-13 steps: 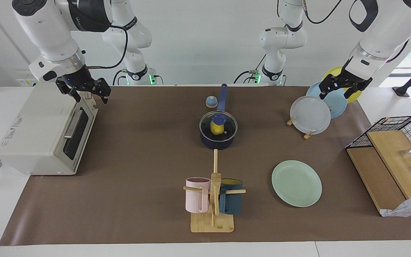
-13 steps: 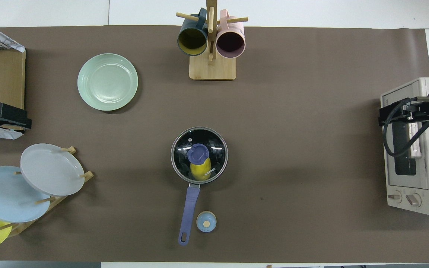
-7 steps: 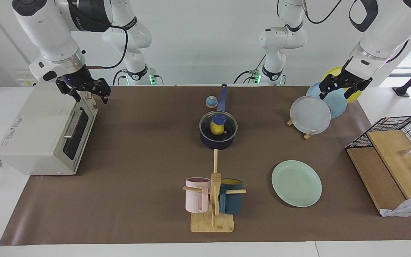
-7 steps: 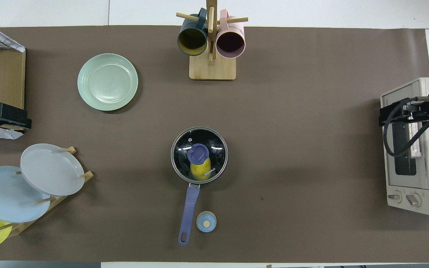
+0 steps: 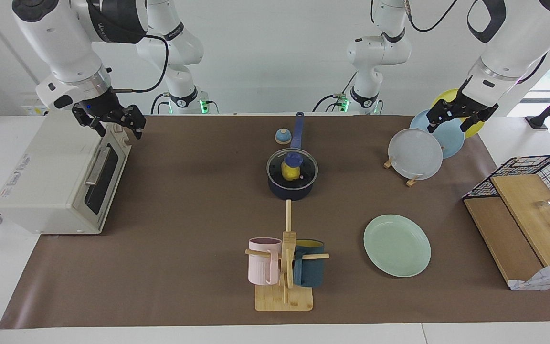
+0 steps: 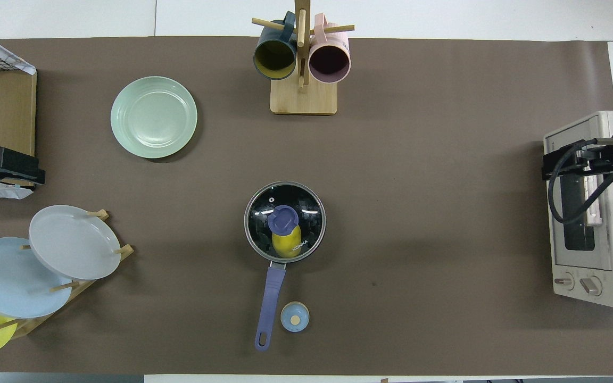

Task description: Transfer potato from pot to plate

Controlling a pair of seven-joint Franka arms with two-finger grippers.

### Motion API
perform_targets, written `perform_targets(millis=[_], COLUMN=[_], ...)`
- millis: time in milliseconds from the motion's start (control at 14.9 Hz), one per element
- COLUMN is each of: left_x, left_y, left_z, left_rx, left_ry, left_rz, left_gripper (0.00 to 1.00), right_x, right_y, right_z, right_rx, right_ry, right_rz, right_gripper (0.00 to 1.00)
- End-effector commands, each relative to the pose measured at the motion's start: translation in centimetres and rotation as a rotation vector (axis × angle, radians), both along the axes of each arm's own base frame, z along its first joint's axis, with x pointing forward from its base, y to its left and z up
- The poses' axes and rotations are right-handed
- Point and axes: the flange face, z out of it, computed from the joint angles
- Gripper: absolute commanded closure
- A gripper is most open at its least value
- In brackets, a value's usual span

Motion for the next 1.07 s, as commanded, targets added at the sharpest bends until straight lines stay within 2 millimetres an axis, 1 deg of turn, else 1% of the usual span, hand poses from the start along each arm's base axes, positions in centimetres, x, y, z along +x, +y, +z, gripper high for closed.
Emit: perform_targets(millis=[0,67,134,201,268,335,402,536,603,670,737,804,871,1005], left_x=[-0.8,-0.8,-0.8,-0.8,-0.8,-0.8,-0.8,-0.8,-0.8,-0.8,-0.8,-0.8,-0.8,-0.8], left_y=[0.3,0.3,0.3,0.3,0.3,0.3,0.3,0.3,0.3,0.3,0.3,0.3,0.3,0.3], left_z=[0.2,0.1,0.1,0.1,0.1,0.1,0.1,0.1,0.1,0.1,0.1,0.1,0.1,0.1], left_rx=[0.015,0.015,0.015,0.015,0.015,0.015,0.015,0.015,0.015,0.015,0.015,0.015,0.015,0.015], left_ry=[0.0,0.001,0.001,0.001,0.001,0.001,0.001,0.001,0.001,0.001,0.001,0.001,0.001,0.001], left_rz=[0.012,0.012,0.012,0.012,0.012,0.012,0.012,0.012,0.012,0.012,0.012,0.012,0.012,0.012], left_gripper=[0.0,0.0,0.0,0.0,0.0,0.0,0.0,0.0,0.0,0.0,0.0,0.0,0.0,0.0], right_x=[0.2,0.2,0.2,0.2,0.6,1.5,2.3,3.2,3.3,3.0,2.5,2.1,1.0,-0.5], right_y=[0.6,1.6,3.6,5.0,5.3,5.9,7.0,11.3,14.5,18.3,21.4,24.5,28.2,33.9], right_z=[-0.1,0.0,-0.1,-0.2,-0.5,-0.8,-0.3,-0.1,-0.9,-1.4,-1.3,-1.8,-2.8,-4.4], right_rx=[0.014,0.016,0.016,0.016,0.034,0.059,0.089,0.103,0.107,0.1,0.085,0.046,0.023,0.004], right_ry=[-0.002,-0.005,-0.001,-0.001,0.002,0.01,0.004,0.007,0.019,0.027,0.019,0.009,0.014,-0.011], right_rz=[0.033,0.053,0.09,0.113,0.112,0.116,0.127,0.17,0.135,0.125,0.144,0.178,0.201,0.163], right_gripper=[0.0,0.0,0.0,0.0,0.0,0.0,0.0,0.0,0.0,0.0,0.0,0.0,0.0,0.0])
